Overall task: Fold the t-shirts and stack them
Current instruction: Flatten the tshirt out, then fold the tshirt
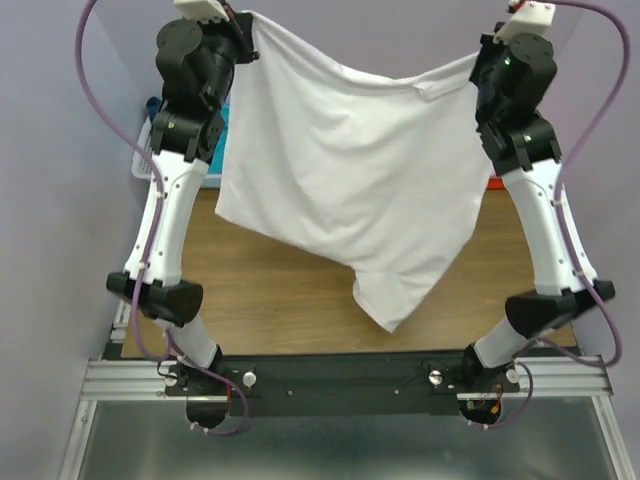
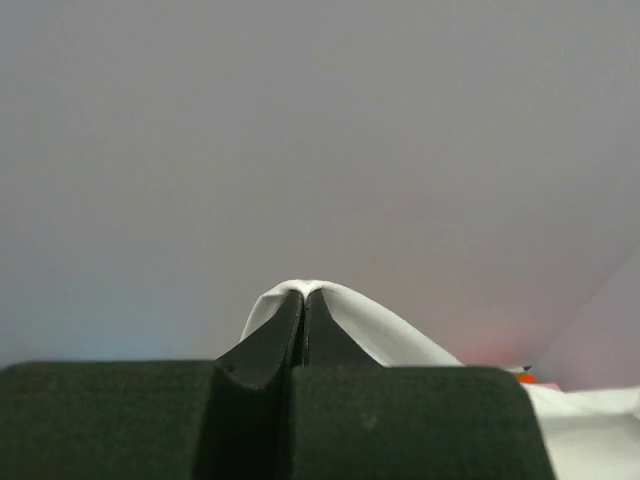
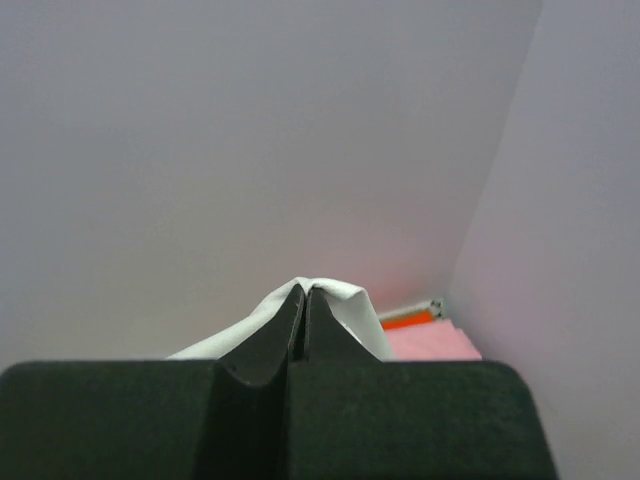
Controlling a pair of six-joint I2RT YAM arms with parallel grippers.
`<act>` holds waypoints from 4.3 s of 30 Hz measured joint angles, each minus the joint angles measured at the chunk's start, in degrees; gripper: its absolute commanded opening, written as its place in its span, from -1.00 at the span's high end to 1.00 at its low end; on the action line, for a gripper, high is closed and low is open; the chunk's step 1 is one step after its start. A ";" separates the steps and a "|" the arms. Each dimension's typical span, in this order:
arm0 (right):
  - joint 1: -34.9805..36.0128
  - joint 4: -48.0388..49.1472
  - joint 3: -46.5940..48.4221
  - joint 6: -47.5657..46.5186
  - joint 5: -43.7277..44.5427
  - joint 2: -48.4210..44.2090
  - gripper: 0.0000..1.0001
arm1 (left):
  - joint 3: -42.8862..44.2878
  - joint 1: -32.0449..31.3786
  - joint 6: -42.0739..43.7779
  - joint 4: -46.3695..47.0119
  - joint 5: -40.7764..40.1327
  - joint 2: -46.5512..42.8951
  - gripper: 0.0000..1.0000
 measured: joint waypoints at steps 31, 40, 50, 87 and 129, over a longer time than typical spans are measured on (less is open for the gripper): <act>-0.87 1.33 -69.37 20.65 -4.52 -30.12 0.99 | -93.44 5.14 -13.00 25.14 18.14 -28.17 1.00; -0.87 -5.49 -75.76 33.14 -5.31 -27.15 0.99 | -107.84 5.11 -21.66 30.53 21.20 -29.77 1.00; -0.87 -12.68 -79.91 41.03 -8.79 -31.39 0.99 | -110.18 5.07 -26.49 24.37 19.17 -42.03 1.00; -0.87 -10.95 -64.32 42.05 -7.72 -20.20 0.99 | -99.82 5.07 -31.76 13.31 3.82 -37.42 1.00; -0.98 -1.99 -48.81 36.48 -2.27 8.98 0.82 | -89.61 6.97 -27.19 18.82 0.09 -13.77 0.61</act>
